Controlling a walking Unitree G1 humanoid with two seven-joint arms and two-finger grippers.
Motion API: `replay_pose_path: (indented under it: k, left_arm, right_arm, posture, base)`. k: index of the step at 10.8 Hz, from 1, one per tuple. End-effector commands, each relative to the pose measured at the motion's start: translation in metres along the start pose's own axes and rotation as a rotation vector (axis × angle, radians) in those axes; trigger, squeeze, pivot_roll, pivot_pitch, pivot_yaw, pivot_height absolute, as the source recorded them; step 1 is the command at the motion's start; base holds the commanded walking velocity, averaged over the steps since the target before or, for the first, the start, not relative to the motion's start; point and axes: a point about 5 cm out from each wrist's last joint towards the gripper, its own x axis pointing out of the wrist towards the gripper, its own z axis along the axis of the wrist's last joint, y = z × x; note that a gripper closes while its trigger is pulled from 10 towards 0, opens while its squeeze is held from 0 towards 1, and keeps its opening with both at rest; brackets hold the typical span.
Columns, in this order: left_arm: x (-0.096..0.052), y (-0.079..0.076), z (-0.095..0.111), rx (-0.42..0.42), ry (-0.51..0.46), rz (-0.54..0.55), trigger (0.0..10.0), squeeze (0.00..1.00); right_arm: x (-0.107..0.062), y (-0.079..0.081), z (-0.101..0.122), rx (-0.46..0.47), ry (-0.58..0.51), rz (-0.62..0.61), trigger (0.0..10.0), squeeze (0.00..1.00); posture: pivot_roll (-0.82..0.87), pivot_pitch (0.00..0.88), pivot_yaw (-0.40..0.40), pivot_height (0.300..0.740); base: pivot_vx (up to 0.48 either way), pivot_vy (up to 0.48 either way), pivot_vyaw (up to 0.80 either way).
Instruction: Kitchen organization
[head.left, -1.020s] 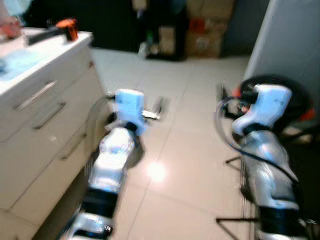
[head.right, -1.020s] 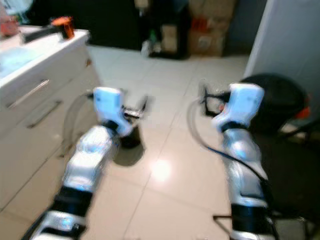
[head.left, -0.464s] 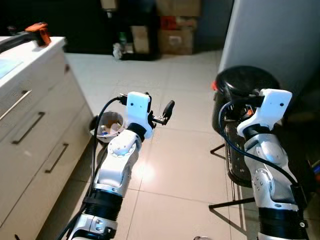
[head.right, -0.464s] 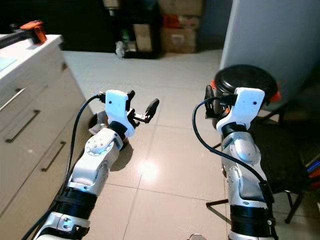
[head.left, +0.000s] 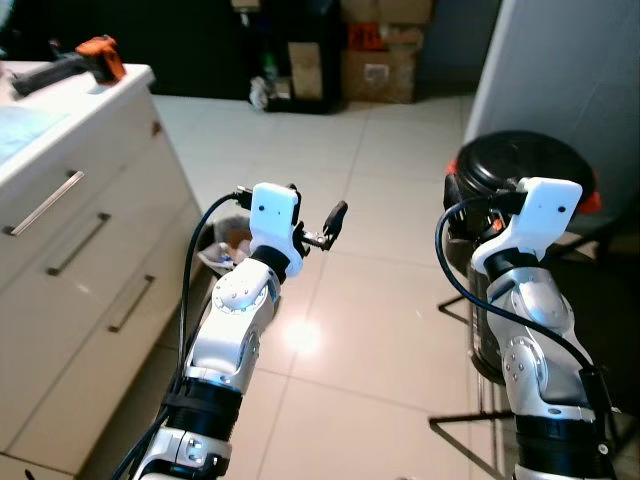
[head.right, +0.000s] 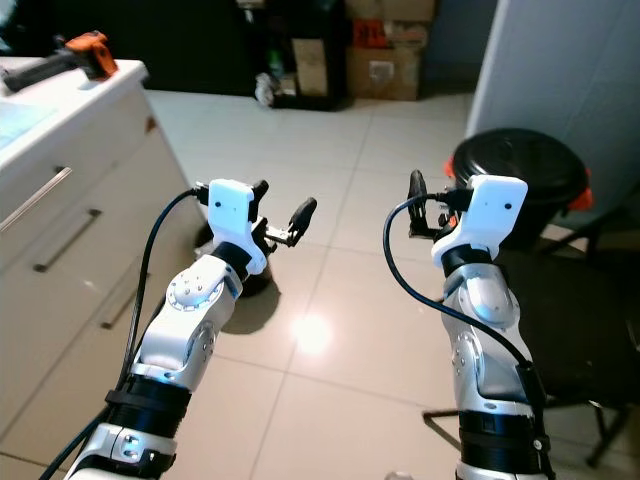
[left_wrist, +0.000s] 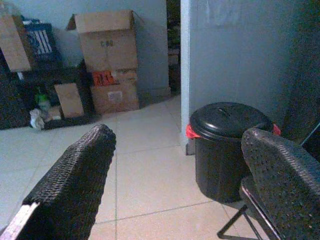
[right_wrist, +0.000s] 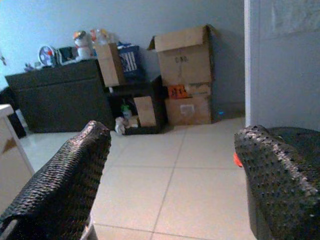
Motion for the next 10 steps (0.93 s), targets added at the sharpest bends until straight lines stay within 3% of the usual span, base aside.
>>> replay_pose_path:
  k: [1, 8, 10]
  left_arm:
    - [-0.0008, 0.0001, 0.0031, 0.007, -0.012, -0.014, 10.0, 0.0]
    - [-0.0001, -0.0011, 0.0004, 0.005, 0.007, -0.03, 10.0, 0.0]
    - [-0.0006, -0.0043, -0.0015, 0.0, 0.016, -0.047, 10.0, 0.0]
  right_arm:
    - [0.0014, 0.0036, 0.0017, -0.001, -0.014, 0.008, 10.0, 0.0]
    - [0.0028, 0.0052, 0.001, 0.003, -0.018, 0.004, 10.0, 0.0]
    - [0.0026, 0.0054, 0.0002, 0.005, -0.018, 0.002, 10.0, 0.0]
  posture:
    - [0.03, 0.006, 0.107, 0.74]
    - [0.03, 0.0, 0.111, 0.74]
    - [0.03, 0.0, 0.114, 0.74]
  base:
    - [0.386, 0.0, 0.0]
    - [0.41, 0.0, 0.0]
    - [0.0, 0.0, 0.0]
